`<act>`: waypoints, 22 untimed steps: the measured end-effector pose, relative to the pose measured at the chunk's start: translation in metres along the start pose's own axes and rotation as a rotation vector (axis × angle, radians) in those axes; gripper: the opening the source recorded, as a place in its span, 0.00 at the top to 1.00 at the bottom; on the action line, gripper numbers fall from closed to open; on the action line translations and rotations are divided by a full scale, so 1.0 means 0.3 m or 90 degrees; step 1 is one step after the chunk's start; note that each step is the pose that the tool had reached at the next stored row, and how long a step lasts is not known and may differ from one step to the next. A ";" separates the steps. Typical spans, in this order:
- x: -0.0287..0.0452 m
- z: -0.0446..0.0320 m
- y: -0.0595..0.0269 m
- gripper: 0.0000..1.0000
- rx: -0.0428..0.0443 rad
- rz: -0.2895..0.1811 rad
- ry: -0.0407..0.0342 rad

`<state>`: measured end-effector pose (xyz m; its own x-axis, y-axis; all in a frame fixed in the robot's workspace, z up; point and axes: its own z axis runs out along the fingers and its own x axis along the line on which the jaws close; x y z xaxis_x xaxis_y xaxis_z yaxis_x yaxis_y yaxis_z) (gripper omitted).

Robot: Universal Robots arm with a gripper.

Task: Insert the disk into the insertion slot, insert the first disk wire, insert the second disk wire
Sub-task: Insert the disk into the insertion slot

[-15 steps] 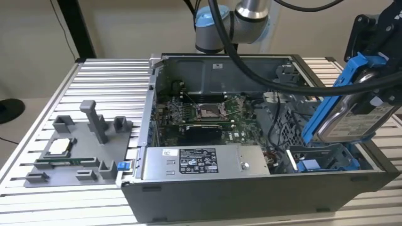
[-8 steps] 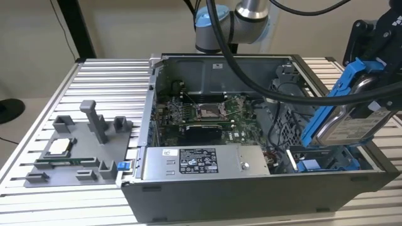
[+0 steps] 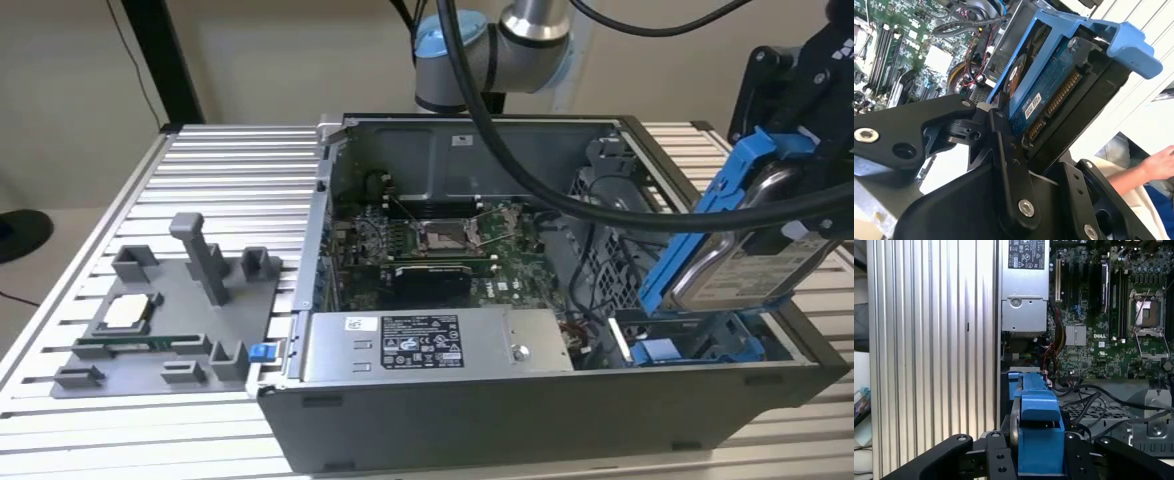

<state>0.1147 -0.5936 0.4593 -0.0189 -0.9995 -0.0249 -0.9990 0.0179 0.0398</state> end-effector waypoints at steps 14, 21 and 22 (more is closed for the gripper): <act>0.000 0.013 -0.001 1.00 0.0000 0.000 0.0000; 0.001 0.032 -0.001 1.00 0.0000 0.000 -0.0001; 0.001 0.036 -0.001 1.00 0.0000 0.000 0.0000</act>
<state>0.1147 -0.5936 0.4485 -0.0191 -0.9995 -0.0249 -0.9990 0.0181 0.0398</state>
